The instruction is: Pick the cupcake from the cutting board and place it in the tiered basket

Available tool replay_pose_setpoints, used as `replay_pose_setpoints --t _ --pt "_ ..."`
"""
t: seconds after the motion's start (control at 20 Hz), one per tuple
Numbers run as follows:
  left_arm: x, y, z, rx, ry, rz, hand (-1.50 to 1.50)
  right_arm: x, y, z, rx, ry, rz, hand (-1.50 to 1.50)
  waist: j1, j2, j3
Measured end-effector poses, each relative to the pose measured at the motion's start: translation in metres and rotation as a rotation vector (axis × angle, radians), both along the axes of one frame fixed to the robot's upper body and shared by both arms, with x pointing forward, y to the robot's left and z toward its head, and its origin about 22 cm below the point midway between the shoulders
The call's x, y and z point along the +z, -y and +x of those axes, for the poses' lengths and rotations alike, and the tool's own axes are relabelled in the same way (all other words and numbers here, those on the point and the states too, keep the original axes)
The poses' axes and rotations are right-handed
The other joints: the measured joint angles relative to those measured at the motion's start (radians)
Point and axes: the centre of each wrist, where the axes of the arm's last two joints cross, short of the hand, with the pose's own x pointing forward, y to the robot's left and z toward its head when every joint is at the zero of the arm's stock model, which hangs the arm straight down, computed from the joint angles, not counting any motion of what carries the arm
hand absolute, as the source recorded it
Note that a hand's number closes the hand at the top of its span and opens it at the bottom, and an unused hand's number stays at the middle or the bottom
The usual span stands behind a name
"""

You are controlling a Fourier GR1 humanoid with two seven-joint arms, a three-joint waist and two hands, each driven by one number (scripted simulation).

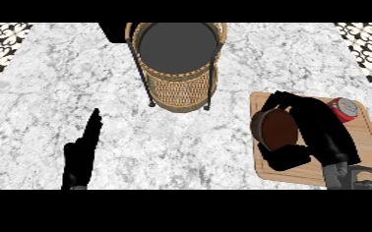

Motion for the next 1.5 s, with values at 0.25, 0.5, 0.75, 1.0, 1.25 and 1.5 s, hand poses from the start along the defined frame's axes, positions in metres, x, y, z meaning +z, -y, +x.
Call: replay_pose_setpoints --t 0.25,0.5,0.75,1.0,1.25,1.5 --pt "0.003 -0.003 0.000 0.000 -0.011 -0.008 0.00 0.072 0.008 -0.016 -0.002 0.207 0.093 1.50 -0.002 0.000 -0.001" --pt "0.002 -0.002 0.003 -0.010 -0.002 -0.011 0.00 0.123 0.004 -0.034 0.013 0.319 0.083 1.50 0.007 0.002 -0.002" --pt "0.003 0.001 0.007 -0.022 -0.007 -0.010 0.00 0.161 -0.007 -0.026 0.026 0.385 0.097 1.50 0.015 0.004 -0.002" --pt "0.006 0.002 0.012 -0.023 -0.010 -0.007 0.00 0.189 -0.023 0.000 0.020 0.402 0.119 1.50 0.020 0.005 -0.003" --pt "0.001 0.002 0.010 -0.032 0.007 -0.006 0.00 0.196 -0.049 0.033 -0.003 0.371 0.106 1.50 0.025 0.007 -0.002" --pt "0.003 0.005 0.010 -0.029 0.006 0.000 0.00 0.190 -0.062 0.071 -0.015 0.324 0.100 1.50 0.028 0.008 -0.002"
